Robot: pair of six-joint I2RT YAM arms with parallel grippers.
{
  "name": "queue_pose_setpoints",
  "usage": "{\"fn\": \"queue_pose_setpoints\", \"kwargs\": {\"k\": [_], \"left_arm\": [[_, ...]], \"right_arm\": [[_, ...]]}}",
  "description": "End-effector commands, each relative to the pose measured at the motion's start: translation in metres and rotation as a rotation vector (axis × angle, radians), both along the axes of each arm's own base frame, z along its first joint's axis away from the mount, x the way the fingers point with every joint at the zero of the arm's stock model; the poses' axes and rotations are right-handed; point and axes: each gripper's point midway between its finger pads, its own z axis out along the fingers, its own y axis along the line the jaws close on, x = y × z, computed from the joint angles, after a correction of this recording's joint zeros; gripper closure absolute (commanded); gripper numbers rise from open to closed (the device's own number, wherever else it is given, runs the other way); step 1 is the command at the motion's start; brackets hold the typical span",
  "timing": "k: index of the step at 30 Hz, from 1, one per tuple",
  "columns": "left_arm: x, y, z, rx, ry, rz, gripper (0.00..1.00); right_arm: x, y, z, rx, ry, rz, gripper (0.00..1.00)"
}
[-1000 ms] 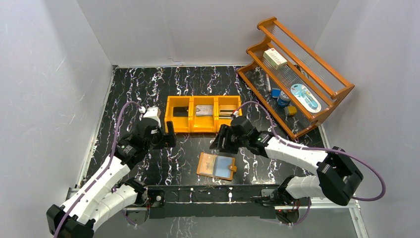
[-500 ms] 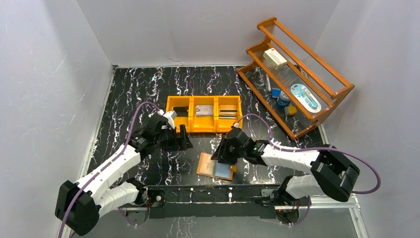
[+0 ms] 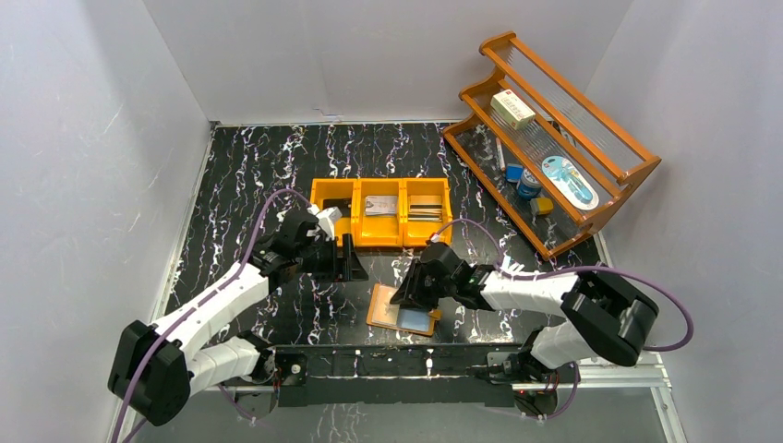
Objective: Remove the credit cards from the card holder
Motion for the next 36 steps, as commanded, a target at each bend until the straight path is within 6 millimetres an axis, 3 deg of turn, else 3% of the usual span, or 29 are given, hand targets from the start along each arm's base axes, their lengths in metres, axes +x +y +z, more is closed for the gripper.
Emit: {"fn": "queue_pose_setpoints", "kwargs": {"k": [1, 7, 18, 28, 36], "left_arm": [[-0.01, -0.012, 0.003, -0.056, 0.031, -0.062, 0.36], [-0.016, -0.023, -0.005, -0.052, 0.063, -0.11, 0.45], [-0.033, -0.051, -0.036, 0.013, 0.13, -0.189, 0.58], [-0.041, -0.049, -0.072, 0.092, 0.2, -0.184, 0.65], [-0.051, -0.043, -0.085, 0.122, 0.233, -0.183, 0.7]], "right_arm": [[-0.001, 0.004, -0.005, 0.006, 0.028, -0.01, 0.58], [-0.005, -0.01, -0.026, -0.027, 0.066, -0.061, 0.61], [-0.008, -0.012, -0.036, 0.072, 0.129, -0.069, 0.7], [-0.004, -0.01, -0.032, 0.097, 0.12, -0.074, 0.69], [0.0, 0.0, -0.022, 0.148, 0.119, -0.06, 0.67]]}}
